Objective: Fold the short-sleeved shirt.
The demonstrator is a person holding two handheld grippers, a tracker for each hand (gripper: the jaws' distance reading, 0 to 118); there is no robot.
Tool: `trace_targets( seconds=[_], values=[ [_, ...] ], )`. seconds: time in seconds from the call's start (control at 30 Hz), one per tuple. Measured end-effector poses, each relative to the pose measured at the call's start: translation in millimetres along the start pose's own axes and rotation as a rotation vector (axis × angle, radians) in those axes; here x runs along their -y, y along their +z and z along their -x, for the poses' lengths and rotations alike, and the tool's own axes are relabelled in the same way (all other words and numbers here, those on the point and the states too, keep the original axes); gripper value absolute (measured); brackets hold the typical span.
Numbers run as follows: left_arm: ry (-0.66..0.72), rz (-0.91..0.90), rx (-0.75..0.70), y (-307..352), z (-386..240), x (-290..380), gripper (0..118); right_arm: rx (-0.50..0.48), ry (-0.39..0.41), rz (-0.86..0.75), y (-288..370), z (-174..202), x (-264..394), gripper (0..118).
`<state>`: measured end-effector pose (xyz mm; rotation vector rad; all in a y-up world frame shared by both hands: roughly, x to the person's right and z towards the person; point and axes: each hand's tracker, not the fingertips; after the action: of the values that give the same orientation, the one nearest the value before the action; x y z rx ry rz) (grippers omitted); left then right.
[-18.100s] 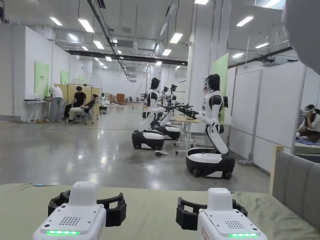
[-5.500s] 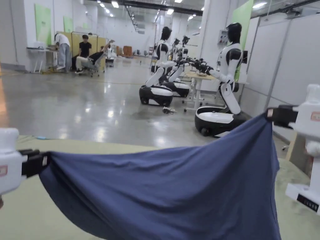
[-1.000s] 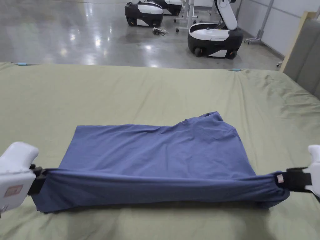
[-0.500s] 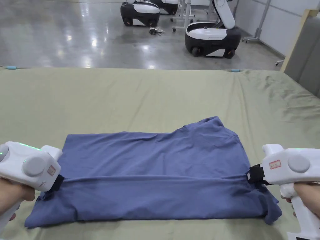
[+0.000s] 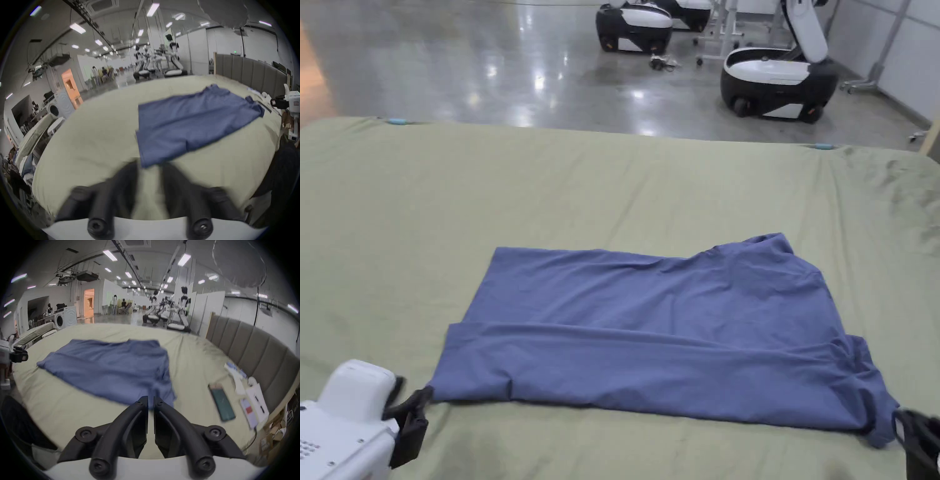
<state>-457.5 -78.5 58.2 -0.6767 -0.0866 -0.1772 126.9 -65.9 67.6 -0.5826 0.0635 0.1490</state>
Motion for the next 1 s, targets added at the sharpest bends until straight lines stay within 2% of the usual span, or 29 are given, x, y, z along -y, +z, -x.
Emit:
trace_targets(
  seconds=[0.03, 0.1, 0.17, 0.27, 0.3, 0.33, 0.37, 0.4, 0.5, 0.6, 0.63, 0.67, 0.7, 0.73, 0.77, 0.83, 0.87, 0.93, 0.97, 1.0],
  values=[
    [-0.01, 0.0, -0.058, -0.3, -2.5, 7.6, 5, -0.026, -0.006, 0.031, 3.7, 1.1, 8.6, 8],
    [-0.002, 0.041, -0.009, -7.5, 3.2, 13.3, 5, -0.014, -0.013, 0.043, 13.0, 5.1, 23.1, 8],
    [0.011, 0.032, -0.03, -17.0, 6.9, 10.5, 5, -0.015, -0.034, 0.044, 17.8, 2.9, 30.6, 8],
    [-0.024, 0.044, -0.046, -40.2, 5.1, 0.2, 16, -0.017, -0.107, 0.037, 29.2, 4.1, 32.2, 8],
    [-0.037, 0.056, -0.044, -49.5, 5.8, -3.6, 34, -0.023, -0.114, 0.038, 31.4, 3.9, 32.3, 8],
    [-0.068, 0.097, -0.048, -54.1, 3.7, -13.3, 64, -0.018, -0.115, 0.038, 33.2, 4.7, 32.7, 8],
    [-0.077, 0.123, -0.049, -66.6, 3.9, -15.2, 89, -0.012, -0.112, 0.038, 34.3, 5.5, 33.0, 8],
    [-0.1, 0.114, -0.064, -74.9, 3.3, -16.1, 98, -0.005, -0.103, 0.039, 35.1, 9.4, 29.1, 8],
    [-0.117, 0.197, -0.037, -113.4, 6.3, -14.6, 98, 0.007, -0.094, 0.054, 33.5, 5.3, 26.6, 8],
    [-0.096, 0.176, -0.014, -109.6, 8.2, -32.6, 93, 0.021, -0.102, 0.061, 28.8, -2.1, 22.4, 8],
    [-0.084, 0.169, -0.014, -110.0, 10.0, -37.4, 83, 0.021, -0.113, 0.069, 26.3, -5.7, 19.9, 8],
    [-0.063, 0.173, 0.004, -111.3, 12.6, -43.2, 66, 0.022, -0.128, 0.076, 20.6, -12.1, 21.3, 8],
    [-0.038, 0.192, 0.039, -114.5, 14.2, -44.7, 37, 0.024, -0.138, 0.079, 16.4, -15.5, 18.7, 8],
    [-0.029, 0.2, 0.067, -117.1, 15.0, -45.7, 18, 0.026, -0.143, 0.085, 10.7, -18.6, 16.0, 8],
    [-0.022, 0.208, 0.102, -120.2, 12.4, -47.8, 16, 0.029, -0.143, 0.092, 2.8, -21.8, 13.1, 8],
    [-0.076, 0.209, 0.056, -121.6, 6.1, -51.4, 11, 0.057, -0.104, 0.112, -16.3, -25.4, 8.1, 11],
    [-0.089, 0.203, 0.056, -119.3, 3.9, -54.7, 10, 0.06, -0.1, 0.116, -28.6, -29.1, 6.7, 22],
    [-0.092, 0.148, 0.027, -112.0, 1.8, -63.9, 10, 0.048, -0.099, 0.146, -56.9, -37.1, 7.1, 94],
    [-0.082, 0.155, 0.035, -108.3, 2.6, -70.0, 10, 0.044, -0.094, 0.186, -71.8, -39.7, 6.5, 116],
    [-0.07, 0.154, 0.042, -114.8, 12.8, -69.3, 10, 0.048, -0.093, 0.18, -84.7, -41.8, 6.6, 116]
  ],
)
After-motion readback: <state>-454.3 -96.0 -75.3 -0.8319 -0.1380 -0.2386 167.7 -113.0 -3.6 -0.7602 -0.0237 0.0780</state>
